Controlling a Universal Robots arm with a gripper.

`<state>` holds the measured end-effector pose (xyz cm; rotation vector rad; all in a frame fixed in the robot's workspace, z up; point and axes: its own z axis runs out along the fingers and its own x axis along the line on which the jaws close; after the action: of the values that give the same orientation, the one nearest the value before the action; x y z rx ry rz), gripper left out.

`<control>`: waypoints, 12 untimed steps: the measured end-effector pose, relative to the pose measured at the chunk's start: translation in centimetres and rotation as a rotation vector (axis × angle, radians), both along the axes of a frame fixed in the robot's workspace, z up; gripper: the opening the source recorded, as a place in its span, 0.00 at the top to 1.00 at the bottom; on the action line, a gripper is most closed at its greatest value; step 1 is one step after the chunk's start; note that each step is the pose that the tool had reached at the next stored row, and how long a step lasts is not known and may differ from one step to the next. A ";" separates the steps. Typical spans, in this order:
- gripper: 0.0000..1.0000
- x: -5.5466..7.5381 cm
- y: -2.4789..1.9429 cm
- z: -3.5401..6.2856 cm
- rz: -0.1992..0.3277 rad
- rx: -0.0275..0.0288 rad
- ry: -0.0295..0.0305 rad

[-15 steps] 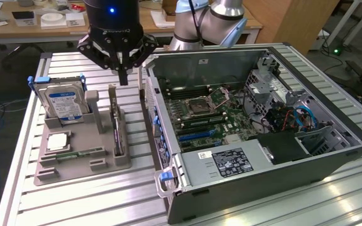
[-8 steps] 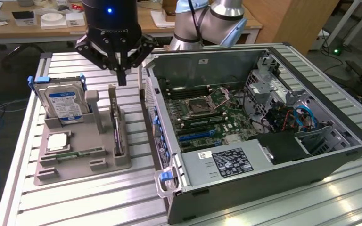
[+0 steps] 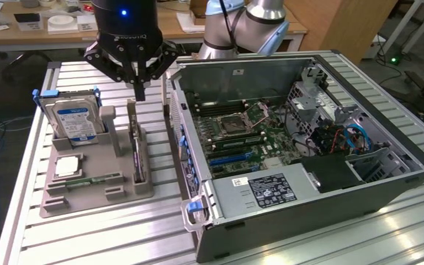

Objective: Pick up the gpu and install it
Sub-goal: 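Reach for the gpu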

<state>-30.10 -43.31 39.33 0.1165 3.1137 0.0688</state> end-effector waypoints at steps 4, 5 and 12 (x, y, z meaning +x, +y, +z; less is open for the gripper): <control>0.89 -0.2 -0.04 0.00 0.000 0.0000 0.0000; 0.89 -0.2 -0.04 0.00 0.000 0.0000 0.0000; 0.89 -1.0 -0.14 0.00 0.000 0.0000 0.0000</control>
<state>-31.06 -43.45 39.33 0.1167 3.1137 0.0689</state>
